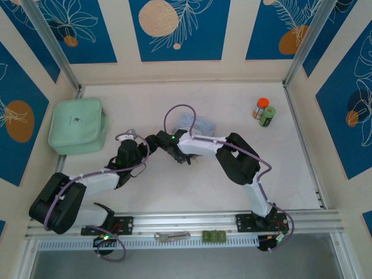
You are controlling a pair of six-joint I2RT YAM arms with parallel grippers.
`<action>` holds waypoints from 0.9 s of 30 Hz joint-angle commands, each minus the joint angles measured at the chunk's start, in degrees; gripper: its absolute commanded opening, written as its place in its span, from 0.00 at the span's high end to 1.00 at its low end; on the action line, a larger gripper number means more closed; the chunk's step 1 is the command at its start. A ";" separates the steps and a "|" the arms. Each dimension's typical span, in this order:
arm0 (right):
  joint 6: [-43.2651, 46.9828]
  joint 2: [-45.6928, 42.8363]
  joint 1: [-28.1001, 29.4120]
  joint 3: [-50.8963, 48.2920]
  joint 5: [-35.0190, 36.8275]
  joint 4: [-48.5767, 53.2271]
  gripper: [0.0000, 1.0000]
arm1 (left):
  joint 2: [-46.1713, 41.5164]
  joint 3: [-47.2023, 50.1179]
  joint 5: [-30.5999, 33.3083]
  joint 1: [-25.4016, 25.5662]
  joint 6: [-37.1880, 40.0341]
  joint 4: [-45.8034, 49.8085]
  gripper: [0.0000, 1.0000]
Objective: Unlock the padlock with the key
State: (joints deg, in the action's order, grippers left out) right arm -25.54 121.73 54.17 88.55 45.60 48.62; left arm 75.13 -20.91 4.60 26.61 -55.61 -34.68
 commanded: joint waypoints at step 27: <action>15.32 -10.17 -6.27 -10.33 -18.23 -23.03 1.00 | -9.12 2.87 1.04 -5.34 -0.19 3.75 0.13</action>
State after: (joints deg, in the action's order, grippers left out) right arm -12.32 112.92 48.53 78.56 32.01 28.75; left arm 66.76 -18.35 5.45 21.96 -55.64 -31.70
